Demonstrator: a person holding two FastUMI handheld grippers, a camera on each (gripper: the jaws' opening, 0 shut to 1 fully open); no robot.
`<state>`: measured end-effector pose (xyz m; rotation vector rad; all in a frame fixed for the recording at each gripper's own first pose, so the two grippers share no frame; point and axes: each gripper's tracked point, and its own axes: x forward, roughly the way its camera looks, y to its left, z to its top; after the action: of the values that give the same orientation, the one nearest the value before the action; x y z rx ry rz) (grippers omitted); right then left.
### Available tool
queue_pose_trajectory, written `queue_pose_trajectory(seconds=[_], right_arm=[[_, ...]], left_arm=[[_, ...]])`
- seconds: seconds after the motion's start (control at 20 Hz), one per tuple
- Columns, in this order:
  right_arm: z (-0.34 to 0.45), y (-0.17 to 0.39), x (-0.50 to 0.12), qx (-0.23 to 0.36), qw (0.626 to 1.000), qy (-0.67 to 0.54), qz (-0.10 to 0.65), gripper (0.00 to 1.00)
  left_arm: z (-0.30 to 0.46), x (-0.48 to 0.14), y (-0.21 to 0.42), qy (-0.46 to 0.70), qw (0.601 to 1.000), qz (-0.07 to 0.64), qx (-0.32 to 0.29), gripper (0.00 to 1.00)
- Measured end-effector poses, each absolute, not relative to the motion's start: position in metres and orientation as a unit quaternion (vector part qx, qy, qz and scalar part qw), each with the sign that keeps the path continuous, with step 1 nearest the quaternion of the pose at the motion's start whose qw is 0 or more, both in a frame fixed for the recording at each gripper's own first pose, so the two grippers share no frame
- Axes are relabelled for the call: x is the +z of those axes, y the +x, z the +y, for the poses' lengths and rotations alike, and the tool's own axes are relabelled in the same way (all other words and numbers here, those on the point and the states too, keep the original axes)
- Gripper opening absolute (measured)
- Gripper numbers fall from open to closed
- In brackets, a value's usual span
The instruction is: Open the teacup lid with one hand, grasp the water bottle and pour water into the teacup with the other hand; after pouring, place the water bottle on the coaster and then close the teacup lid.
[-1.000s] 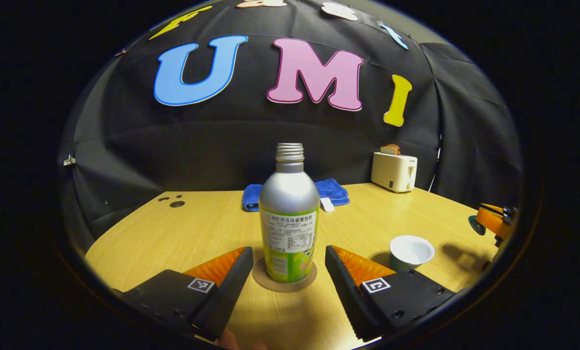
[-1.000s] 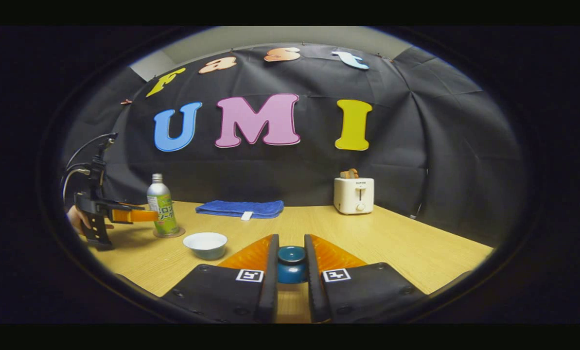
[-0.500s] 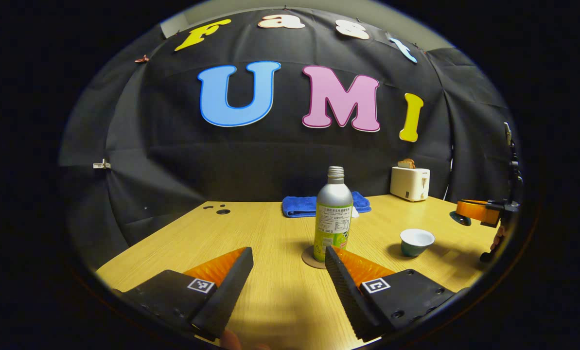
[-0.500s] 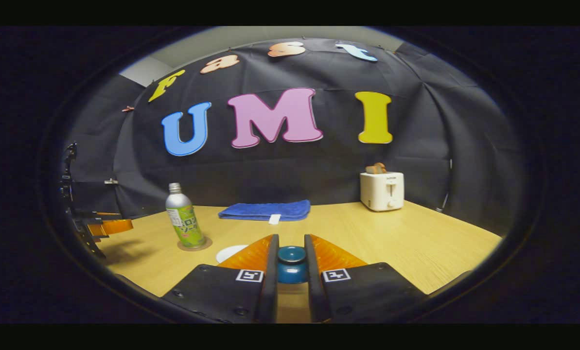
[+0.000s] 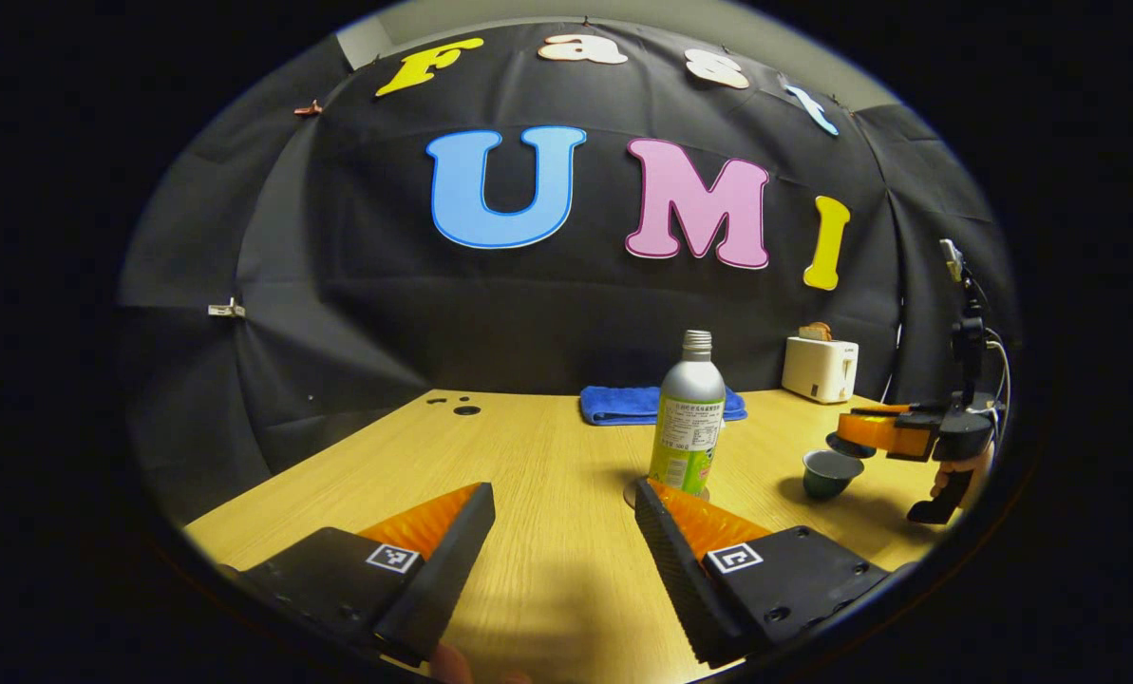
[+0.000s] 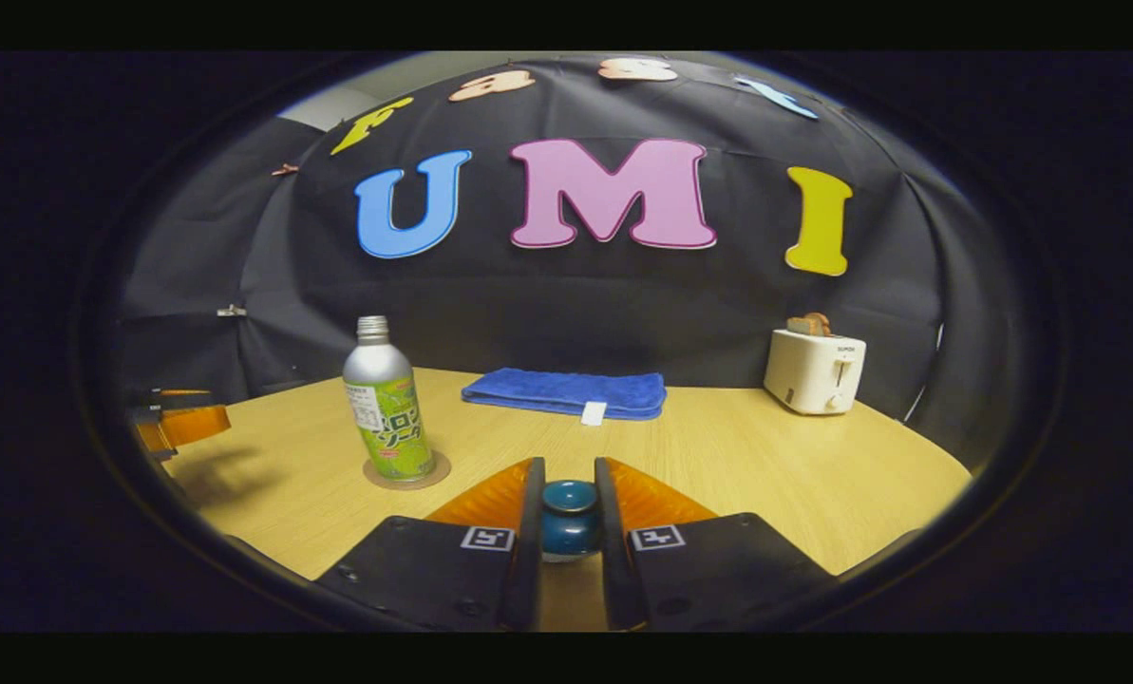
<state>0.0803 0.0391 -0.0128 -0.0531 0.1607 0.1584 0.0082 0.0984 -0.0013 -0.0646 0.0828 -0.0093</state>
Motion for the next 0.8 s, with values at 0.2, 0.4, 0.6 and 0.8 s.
queue_pose_trajectory(seconds=[0.2,0.4,0.6,0.8], right_arm=[[0.04,0.087,-0.035,0.074,0.991,-0.015,0.108,0.3],[0.041,0.092,-0.036,0.074,0.991,-0.008,0.109,0.29],[0.044,0.09,-0.036,0.078,0.991,-0.012,0.112,0.36],[0.044,0.088,-0.037,0.084,0.99,-0.009,0.115,0.34]], left_arm=[[0.102,-0.005,0.016,-0.035,0.998,0.045,-0.007,0.94],[0.101,-0.002,0.021,-0.046,0.998,0.043,-0.012,0.94],[0.095,-0.002,0.023,-0.051,0.998,0.043,-0.02,0.94],[0.09,-0.005,0.025,-0.061,0.997,0.047,-0.025,0.94]])
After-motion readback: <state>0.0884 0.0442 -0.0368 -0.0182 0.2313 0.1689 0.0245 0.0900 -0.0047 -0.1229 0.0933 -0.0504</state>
